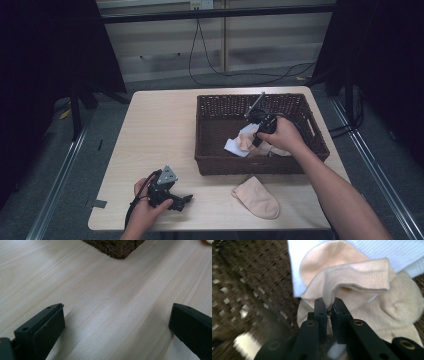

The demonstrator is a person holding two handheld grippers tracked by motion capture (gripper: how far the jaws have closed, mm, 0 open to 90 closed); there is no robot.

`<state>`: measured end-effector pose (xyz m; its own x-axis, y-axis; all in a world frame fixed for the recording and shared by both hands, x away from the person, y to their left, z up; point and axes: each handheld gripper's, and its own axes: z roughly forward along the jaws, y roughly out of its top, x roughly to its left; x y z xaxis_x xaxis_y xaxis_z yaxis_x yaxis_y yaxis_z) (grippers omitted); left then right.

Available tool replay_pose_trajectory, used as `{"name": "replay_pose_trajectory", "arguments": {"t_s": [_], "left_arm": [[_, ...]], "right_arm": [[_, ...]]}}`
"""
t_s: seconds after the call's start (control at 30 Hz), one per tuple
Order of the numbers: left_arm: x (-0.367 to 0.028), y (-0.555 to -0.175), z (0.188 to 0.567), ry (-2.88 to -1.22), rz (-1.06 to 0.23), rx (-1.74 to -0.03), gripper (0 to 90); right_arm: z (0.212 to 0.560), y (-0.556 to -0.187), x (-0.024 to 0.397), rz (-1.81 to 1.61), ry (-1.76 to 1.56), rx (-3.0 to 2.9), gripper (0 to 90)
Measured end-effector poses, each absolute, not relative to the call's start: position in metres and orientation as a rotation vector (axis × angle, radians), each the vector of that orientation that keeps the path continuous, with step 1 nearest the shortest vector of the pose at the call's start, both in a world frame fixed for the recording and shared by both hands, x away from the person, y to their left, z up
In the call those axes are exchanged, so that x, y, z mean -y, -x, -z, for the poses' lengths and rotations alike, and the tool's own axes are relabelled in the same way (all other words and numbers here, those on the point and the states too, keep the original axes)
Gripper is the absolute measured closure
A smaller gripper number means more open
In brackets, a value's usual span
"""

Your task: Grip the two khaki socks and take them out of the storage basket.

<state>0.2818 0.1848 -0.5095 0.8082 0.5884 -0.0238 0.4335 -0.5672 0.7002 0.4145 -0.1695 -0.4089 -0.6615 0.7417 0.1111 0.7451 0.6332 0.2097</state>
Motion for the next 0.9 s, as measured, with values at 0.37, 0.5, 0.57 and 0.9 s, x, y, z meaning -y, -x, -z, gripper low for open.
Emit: {"name": "replay_pose_trajectory", "arguments": {"t_s": [0.37, 0.5, 0.57, 0.9], "left_arm": [[-0.185, -0.282, 0.509, -2.269, -0.278, -0.745, 0.0], [-0.185, -0.282, 0.509, -2.273, -0.276, -0.745, 0.0], [-0.185, -0.282, 0.509, -2.271, -0.276, -0.743, 0.0], [-0.185, -0.282, 0.509, -2.272, -0.276, -0.743, 0.0]], "right_arm": [[0.354, -0.405, 0.189, 0.441, 1.256, 2.814, 84.4], [0.338, -0.405, 0.192, 0.441, 1.249, 2.807, 84.4], [0.329, -0.405, 0.193, 0.44, 1.236, 2.824, 84.4], [0.291, -0.396, 0.191, 0.444, 1.184, 2.856, 84.4]]}}
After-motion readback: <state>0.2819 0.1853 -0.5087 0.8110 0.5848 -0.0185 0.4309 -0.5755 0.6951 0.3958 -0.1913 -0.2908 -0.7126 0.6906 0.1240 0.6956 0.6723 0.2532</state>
